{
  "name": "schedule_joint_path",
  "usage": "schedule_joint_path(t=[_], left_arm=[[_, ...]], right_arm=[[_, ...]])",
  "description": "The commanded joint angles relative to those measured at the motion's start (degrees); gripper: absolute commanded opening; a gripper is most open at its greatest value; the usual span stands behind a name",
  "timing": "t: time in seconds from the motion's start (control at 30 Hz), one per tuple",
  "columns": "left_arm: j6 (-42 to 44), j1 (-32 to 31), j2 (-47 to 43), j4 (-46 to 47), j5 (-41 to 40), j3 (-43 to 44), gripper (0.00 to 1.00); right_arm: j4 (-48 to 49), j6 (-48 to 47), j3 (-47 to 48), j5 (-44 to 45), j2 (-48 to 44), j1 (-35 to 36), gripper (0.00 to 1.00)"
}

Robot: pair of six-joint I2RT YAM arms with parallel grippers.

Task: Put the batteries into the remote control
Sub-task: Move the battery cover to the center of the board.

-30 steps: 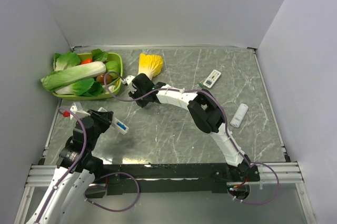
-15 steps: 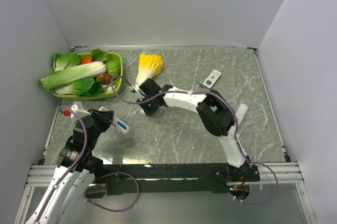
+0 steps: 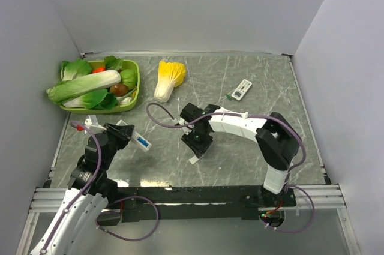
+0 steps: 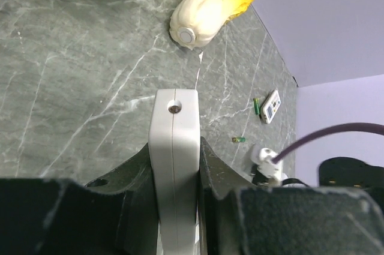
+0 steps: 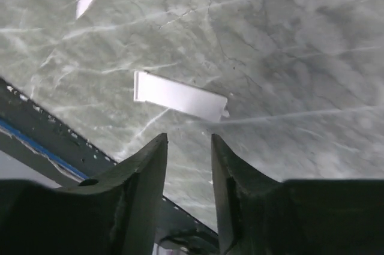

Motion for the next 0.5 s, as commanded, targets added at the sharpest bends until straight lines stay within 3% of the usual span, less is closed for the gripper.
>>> schedule_joint_path(t=[0.0,0.1,0.3,0.47], left_arm=[[-0.07,0.13,-0.12,3.07,0.77,0.77,0.01],[0.63,0.13,-1.17,1.49,-0.63,1.92,0.01],[0.81,0.13,-5.03,-5.71,-5.03,4.9,0.01],[-0.5,0.13,-8.11,-9.84,-7.23,5.52,0.01]], right_arm=[[-2.83,-9.93,3.87,1.24,-6.05,1.44,0.5],[-1.07,-19.14,2.73,1.94,-7.46,4.33,0.58],[1.48,-34.28,0.44,1.06,-7.11,8.9,0.62],[1.22,-41.67,1.93,1.06,-3.6,10.32,0.64]])
